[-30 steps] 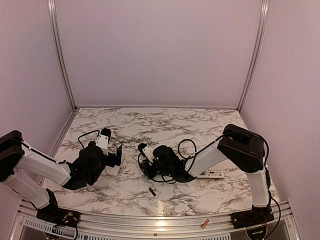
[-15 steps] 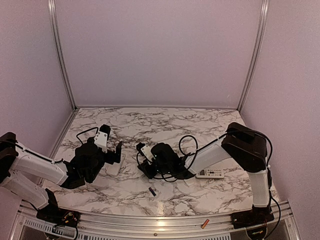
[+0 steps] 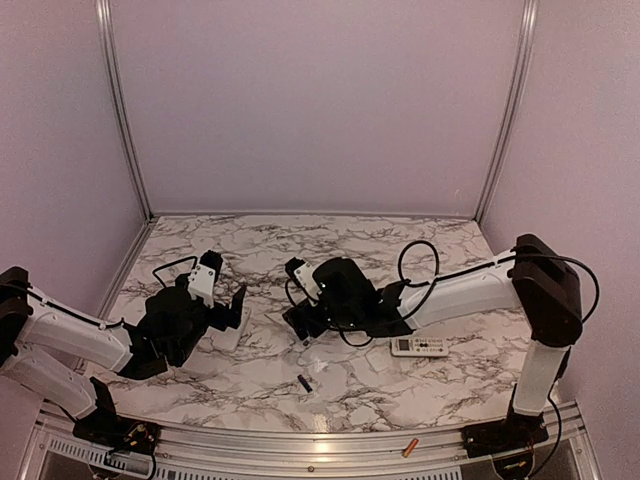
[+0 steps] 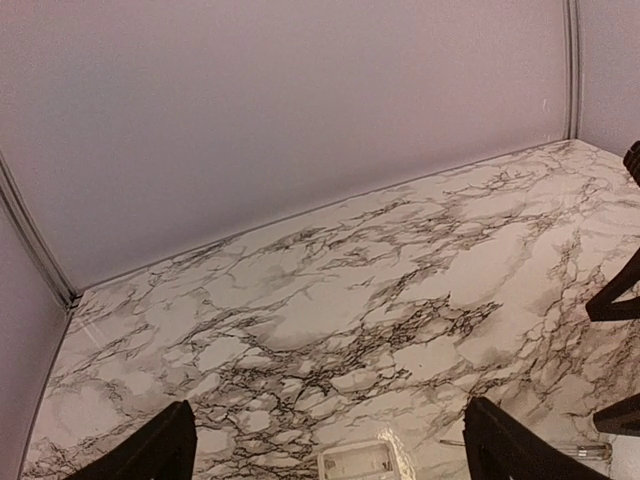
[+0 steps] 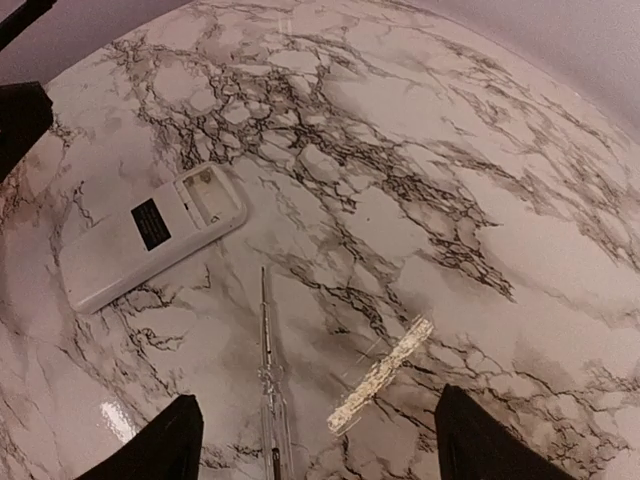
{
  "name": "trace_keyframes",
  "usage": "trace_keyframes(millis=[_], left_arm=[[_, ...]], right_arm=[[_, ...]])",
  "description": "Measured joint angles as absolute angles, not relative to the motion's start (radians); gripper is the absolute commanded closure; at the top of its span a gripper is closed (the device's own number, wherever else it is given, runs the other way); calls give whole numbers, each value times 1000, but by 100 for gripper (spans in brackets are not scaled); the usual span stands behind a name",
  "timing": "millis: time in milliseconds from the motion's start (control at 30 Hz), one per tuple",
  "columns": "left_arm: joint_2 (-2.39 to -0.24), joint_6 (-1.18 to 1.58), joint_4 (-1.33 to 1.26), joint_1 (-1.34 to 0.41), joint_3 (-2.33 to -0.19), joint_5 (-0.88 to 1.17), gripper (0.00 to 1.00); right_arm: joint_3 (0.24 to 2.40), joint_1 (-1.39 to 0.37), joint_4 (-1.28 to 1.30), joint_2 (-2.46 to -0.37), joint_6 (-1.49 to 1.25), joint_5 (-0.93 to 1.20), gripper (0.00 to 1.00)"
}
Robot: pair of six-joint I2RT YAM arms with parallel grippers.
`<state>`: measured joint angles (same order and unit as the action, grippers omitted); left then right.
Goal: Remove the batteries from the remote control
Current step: Place the screwdriver at the center of the board, then pick up the remote control from the center of the board.
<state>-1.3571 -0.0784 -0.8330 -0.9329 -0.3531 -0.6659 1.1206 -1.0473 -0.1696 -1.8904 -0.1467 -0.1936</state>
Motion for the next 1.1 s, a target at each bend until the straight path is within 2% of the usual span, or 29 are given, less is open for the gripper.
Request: trace_keyframes(millis=[67,133,467,700,1100], left_arm=[[-1355,-80,-834,-933,-351,-657,5],[-1352,-83,-833,-933,-350,-649,5],[-1317,-88,-833,-933,-342,-619,4],[-1312,-91,-832,-933,-342,-609,5],[-1289,-93,-832,-933,-326,-607,5]], right_arm=[[1121,-1047,-106,-1865,-137,-211,2],[1121,-1047,-13,-1841,-120,-233,1],[1079,-1029,365,-1669,-32,-255,1],[1095,-1023,593,-1665,39,-257,2],[1057,-894,684,-1604,197,-273,7]])
